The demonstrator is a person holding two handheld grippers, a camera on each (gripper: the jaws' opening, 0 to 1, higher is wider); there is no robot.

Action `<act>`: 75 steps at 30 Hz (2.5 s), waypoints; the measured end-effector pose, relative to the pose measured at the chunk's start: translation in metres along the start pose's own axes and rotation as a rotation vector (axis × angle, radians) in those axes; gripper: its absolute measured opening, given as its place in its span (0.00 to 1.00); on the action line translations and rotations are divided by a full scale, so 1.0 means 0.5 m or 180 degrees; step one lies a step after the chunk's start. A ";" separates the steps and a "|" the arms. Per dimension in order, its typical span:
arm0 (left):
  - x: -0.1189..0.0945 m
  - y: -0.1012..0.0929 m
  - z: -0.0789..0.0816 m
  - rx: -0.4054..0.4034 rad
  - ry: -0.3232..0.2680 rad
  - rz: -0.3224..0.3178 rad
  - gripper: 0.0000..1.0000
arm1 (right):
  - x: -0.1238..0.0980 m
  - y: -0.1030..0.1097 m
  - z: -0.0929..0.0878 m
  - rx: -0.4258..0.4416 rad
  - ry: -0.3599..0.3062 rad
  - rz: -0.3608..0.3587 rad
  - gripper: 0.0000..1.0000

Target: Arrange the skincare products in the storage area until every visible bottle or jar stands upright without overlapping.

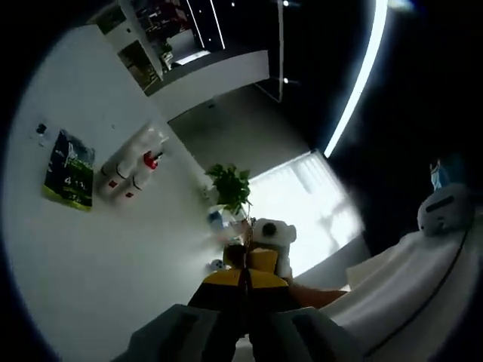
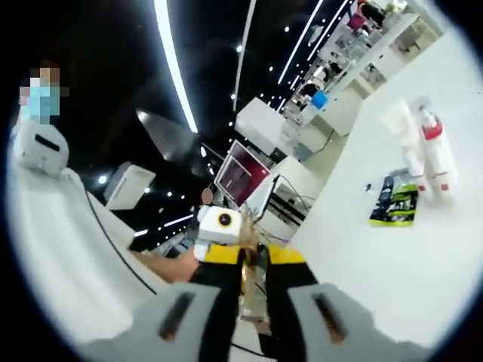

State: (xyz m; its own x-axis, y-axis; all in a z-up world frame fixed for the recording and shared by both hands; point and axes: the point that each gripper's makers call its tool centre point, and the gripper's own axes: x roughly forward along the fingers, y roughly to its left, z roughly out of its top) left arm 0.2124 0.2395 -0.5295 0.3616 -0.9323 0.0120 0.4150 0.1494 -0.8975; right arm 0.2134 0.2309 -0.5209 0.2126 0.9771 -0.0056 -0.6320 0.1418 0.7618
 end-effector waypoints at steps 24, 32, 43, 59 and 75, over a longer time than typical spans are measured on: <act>-0.025 0.010 0.030 -0.0362 -0.0541 -0.0042 0.01 | -0.008 -0.004 -0.016 0.0270 -0.0007 -0.0036 0.03; -0.039 0.035 0.043 -0.0444 -0.0714 0.0094 0.01 | -0.025 -0.026 -0.010 0.0411 -0.0151 -0.0164 0.18; -0.066 0.091 0.078 -0.0583 -0.0873 0.0366 0.01 | -0.040 -0.038 -0.013 0.0143 -0.0196 -0.0406 0.32; -0.100 0.192 0.163 -0.0766 -0.0940 0.0786 0.01 | -0.066 -0.036 0.009 0.0094 -0.0385 -0.0557 0.33; -0.131 0.308 0.242 -0.0922 -0.0931 0.1143 0.01 | -0.100 -0.044 -0.013 0.0131 -0.0438 -0.0827 0.33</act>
State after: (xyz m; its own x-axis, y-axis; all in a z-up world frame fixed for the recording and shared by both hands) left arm 0.3539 0.3633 -0.6152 0.6725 -0.7027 -0.2324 -0.0093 0.3060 -0.9520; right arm 0.2118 0.1799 -0.5416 0.4640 0.8779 -0.1181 -0.5130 0.3750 0.7721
